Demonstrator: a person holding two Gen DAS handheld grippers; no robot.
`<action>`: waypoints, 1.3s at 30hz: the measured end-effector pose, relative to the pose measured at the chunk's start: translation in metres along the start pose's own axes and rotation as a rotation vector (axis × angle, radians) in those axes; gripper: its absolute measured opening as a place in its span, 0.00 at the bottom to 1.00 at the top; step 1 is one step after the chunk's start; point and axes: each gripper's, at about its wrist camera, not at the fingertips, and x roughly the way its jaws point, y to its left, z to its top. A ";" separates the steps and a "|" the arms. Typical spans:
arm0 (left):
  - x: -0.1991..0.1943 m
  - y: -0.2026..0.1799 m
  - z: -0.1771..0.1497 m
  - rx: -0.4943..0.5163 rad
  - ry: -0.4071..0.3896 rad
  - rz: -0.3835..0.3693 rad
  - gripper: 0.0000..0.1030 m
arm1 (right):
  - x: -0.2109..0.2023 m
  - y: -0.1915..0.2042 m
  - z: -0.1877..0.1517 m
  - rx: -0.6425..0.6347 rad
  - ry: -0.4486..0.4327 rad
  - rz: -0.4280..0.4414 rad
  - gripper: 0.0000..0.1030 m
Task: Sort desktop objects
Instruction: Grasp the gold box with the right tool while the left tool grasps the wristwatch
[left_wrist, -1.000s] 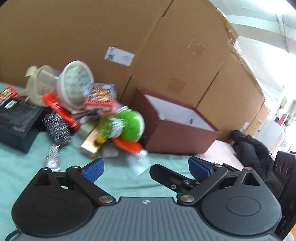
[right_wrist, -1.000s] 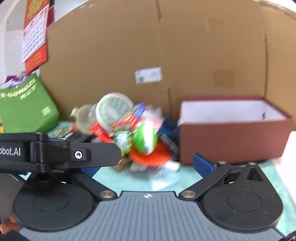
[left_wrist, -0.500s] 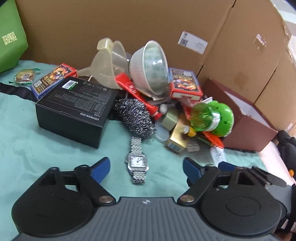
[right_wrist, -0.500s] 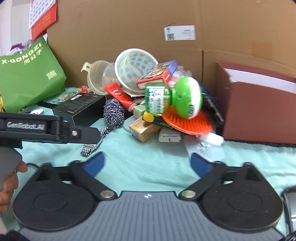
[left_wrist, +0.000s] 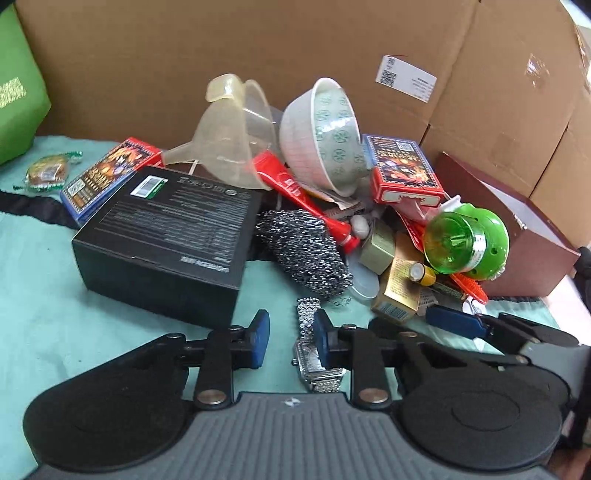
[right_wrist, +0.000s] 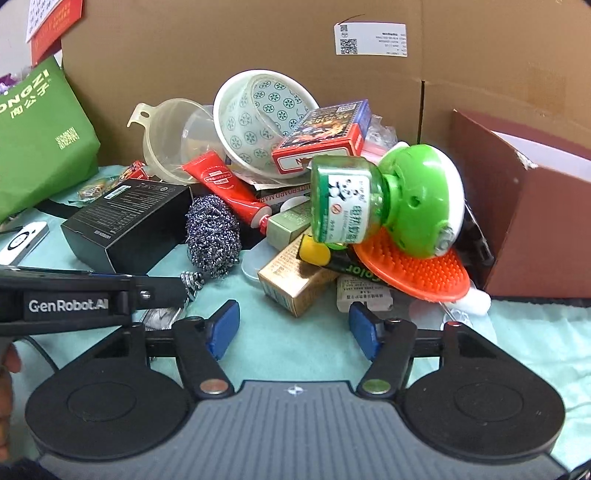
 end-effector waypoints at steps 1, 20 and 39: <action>-0.001 0.003 0.000 -0.004 0.002 -0.005 0.26 | 0.001 0.001 0.002 0.007 -0.004 0.000 0.60; -0.004 -0.027 -0.009 0.152 0.018 -0.006 0.30 | -0.032 -0.024 -0.007 0.070 0.007 0.010 0.29; -0.026 -0.041 -0.027 0.309 0.072 -0.043 0.33 | -0.065 -0.031 -0.027 0.015 0.030 0.051 0.33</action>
